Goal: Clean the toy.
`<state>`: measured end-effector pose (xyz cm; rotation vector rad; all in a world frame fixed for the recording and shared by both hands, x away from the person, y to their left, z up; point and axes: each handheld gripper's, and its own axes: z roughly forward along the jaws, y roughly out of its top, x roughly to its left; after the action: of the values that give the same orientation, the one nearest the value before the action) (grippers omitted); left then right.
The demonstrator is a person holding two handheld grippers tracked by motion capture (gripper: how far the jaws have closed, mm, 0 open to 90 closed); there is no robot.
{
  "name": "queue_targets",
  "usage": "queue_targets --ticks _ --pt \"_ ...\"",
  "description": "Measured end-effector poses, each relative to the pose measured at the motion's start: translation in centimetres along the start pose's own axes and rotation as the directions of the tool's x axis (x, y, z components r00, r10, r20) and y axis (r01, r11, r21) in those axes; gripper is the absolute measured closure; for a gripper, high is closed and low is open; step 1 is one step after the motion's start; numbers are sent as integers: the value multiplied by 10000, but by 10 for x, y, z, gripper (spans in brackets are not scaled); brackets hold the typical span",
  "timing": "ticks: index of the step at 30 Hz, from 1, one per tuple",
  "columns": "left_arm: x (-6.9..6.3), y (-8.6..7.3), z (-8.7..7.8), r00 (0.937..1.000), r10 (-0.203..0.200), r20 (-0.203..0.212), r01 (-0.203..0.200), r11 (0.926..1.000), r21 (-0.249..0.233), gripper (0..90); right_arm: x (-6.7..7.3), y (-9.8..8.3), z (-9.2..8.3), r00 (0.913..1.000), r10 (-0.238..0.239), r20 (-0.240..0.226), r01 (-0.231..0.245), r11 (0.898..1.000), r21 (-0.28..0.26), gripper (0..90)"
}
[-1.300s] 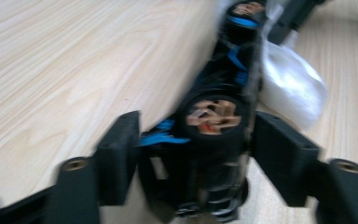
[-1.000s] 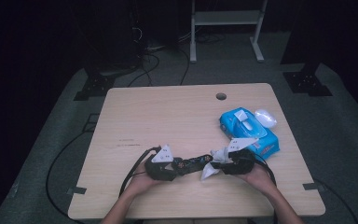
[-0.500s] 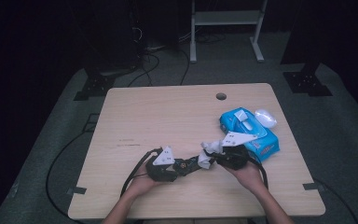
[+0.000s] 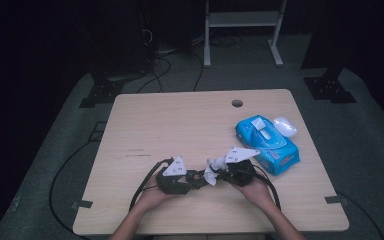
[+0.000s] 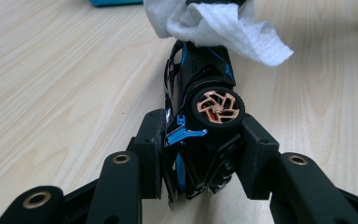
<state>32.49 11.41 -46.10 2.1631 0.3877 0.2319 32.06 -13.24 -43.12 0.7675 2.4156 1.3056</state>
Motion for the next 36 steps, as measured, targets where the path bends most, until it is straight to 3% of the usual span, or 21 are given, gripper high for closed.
queue_targets --ticks 2,5,7,10,11,15,17,19,23,29,31,33,36 --pt "0 0 1 10000 -75 10 75 10000 -52 578 5 1 2 9999 -99 26 99 9999 -94 816" --pt "0 -1 1 9998 -191 34 192 9998 -92 579 12 4 7 9995 -115 -299 107 9996 -253 816" --pt "0 0 1 9999 -134 4 134 9999 -67 580 26 10 15 9964 -560 -636 542 9981 -294 815" --pt "-1 -1 0 10000 -85 -33 85 9999 -66 581 28 12 15 9946 -982 -331 979 9951 -116 815" --pt "-1 0 1 10000 -34 -44 34 10000 -49 581 26 11 14 9944 -1055 23 1055 9944 -27 815" --pt "-3 1 2 10000 41 -57 -41 10000 -21 580 21 9 12 9971 -735 193 737 9972 -87 816" --pt "-3 1 2 9999 109 -45 -109 9999 1 579 23 10 14 9972 -750 31 750 9971 -150 815" --pt "-5 3 3 9998 187 -17 -187 9998 58 578 36 16 22 9940 -1056 -285 1048 9941 -274 815" --pt "-5 2 3 9999 164 -30 -164 9999 -4 579 42 17 28 9931 -940 -698 913 9950 -409 813" --pt "-3 1 3 10000 1 46 -1 10000 -76 580 25 8 17 9984 -262 -508 239 9986 -470 815" --pt "-4 2 3 9999 164 25 -164 9999 -14 579 31 9 19 9986 -482 -236 472 9979 -435 815" --pt "-4 2 3 9996 272 -40 -272 9996 2 580 39 12 24 9968 -583 -547 555 9971 -512 815" --pt "-4 1 1 9993 360 -76 -359 9993 38 582 42 14 24 9944 -951 -461 936 9951 -329 815"
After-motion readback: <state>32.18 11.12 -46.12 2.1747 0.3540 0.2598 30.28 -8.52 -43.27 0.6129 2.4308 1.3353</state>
